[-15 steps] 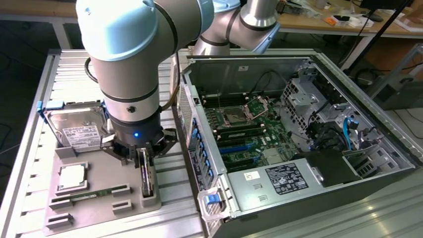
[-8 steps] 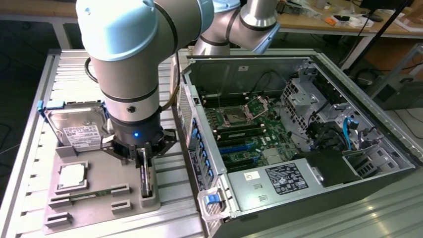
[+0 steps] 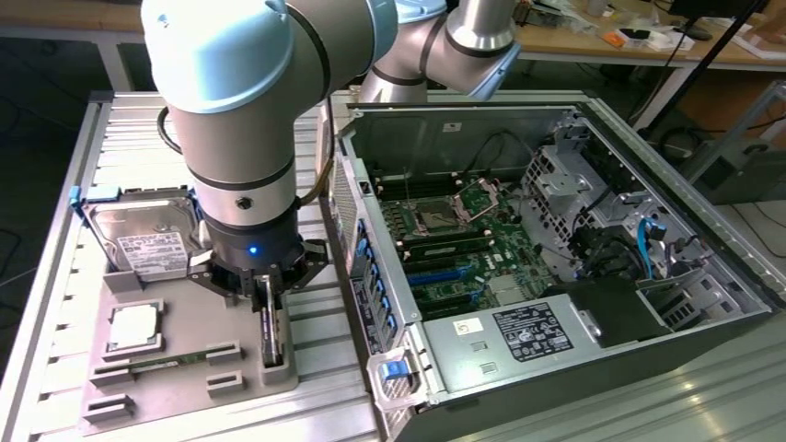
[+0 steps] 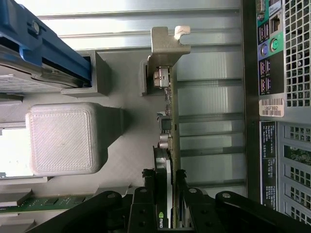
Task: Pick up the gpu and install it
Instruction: 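Pick up the gpu and move the gpu toward the slot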
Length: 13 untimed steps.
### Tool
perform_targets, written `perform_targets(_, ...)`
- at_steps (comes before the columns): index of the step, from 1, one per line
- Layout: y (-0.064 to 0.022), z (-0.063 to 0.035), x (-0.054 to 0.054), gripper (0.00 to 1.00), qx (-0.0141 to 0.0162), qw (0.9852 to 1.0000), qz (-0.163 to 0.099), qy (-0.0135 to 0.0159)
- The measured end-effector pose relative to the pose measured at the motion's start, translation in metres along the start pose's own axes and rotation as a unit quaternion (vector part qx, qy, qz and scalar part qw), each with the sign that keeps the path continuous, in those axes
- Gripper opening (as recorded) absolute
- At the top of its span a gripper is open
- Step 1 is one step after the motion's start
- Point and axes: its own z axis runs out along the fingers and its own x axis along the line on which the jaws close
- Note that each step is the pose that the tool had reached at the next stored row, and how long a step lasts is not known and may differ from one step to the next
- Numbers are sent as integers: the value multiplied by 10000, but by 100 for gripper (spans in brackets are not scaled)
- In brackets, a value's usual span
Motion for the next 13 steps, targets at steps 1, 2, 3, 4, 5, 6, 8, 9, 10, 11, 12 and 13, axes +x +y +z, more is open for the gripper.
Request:
perform_targets(1,0,0,0,27,0,10000,0,0)
perform_targets(2,0,0,0,27,0,10000,0,0)
perform_targets(3,0,0,0,27,0,10000,0,0)
perform_targets(4,0,0,0,27,0,10000,0,0)
perform_targets(5,0,0,0,27,0,10000,0,0)
perform_targets(6,0,0,0,27,0,10000,0,0)
perform_targets(8,0,0,0,27,0,10000,0,0)
perform_targets(9,0,0,0,27,0,10000,0,0)
perform_targets(10,0,0,0,27,0,10000,0,0)
perform_targets(11,0,0,0,27,0,10000,0,0)
perform_targets(12,0,0,0,27,0,10000,0,0)
perform_targets(13,0,0,0,27,0,10000,0,0)
